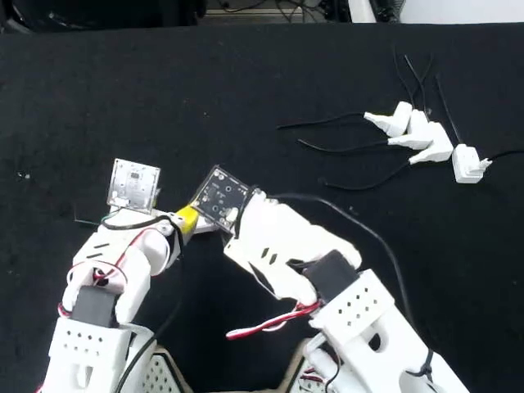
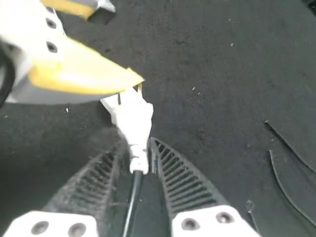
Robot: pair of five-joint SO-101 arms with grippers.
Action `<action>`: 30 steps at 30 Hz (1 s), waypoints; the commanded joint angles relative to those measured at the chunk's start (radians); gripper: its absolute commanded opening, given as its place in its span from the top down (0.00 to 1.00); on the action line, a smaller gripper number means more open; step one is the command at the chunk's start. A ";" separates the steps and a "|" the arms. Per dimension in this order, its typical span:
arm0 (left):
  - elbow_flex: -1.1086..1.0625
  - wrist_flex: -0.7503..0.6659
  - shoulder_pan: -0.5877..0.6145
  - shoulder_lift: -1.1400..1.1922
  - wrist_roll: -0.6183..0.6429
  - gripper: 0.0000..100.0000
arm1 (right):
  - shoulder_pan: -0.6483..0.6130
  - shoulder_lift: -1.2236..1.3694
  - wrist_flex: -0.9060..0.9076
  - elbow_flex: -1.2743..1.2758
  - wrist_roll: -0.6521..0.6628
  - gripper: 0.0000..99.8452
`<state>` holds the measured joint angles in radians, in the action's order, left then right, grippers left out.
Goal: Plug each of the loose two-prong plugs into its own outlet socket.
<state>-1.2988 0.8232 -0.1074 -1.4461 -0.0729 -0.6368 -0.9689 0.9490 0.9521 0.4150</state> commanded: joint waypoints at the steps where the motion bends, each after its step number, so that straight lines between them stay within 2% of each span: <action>1: 0.005 -0.011 0.030 -0.005 -0.018 0.75 | -0.006 -0.016 0.006 -0.084 -0.009 0.99; 15: 0.139 -0.031 0.024 -0.005 -0.011 0.75 | -0.008 0.084 0.000 -0.062 -0.008 0.99; 21: 0.025 -0.084 0.022 -0.003 0.017 0.75 | -0.077 0.085 -0.009 -0.077 -0.009 0.99; 30: -0.064 -0.091 0.030 -0.012 0.017 0.75 | -0.080 0.091 -0.006 -0.137 -0.011 0.99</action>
<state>-1.3694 0.7419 -0.0813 -1.4477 -0.0606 -0.7012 -0.8769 0.9536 0.9030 0.4120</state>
